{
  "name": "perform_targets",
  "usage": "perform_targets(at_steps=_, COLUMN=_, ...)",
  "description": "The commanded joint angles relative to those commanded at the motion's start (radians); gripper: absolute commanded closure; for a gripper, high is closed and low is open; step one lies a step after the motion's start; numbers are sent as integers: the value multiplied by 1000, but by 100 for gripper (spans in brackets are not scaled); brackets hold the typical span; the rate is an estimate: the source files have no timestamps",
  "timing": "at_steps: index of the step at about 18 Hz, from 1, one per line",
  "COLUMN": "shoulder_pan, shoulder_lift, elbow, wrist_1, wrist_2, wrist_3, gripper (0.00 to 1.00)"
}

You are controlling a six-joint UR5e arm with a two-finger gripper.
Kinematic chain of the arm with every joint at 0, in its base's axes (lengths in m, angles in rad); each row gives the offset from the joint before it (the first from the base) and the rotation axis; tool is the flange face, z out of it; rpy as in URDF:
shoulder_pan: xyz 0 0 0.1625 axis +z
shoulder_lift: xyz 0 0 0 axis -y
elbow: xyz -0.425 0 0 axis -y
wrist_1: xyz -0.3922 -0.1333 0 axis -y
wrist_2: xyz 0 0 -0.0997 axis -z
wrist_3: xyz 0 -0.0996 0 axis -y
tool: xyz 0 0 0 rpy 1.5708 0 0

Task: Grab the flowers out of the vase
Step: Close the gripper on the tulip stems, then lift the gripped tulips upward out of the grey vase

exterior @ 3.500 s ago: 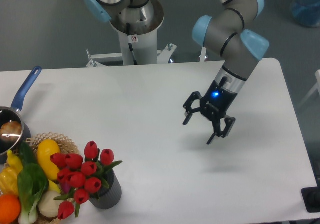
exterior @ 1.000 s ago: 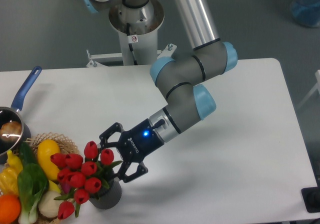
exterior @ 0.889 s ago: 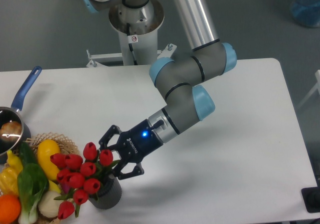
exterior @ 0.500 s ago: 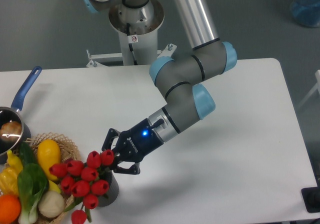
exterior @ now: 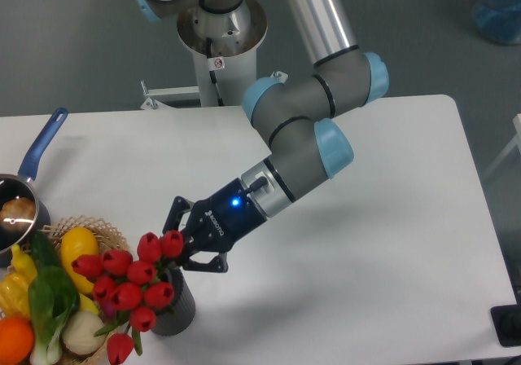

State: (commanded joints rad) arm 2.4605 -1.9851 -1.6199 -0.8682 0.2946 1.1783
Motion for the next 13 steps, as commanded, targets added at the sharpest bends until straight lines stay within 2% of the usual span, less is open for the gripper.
perform_targets(at_steps=13, shoulder_pan=51, shoulder_lift=80, elbow=3, wrist_1=0, wrist_2=-94, wrist_3=-15, gripper=90)
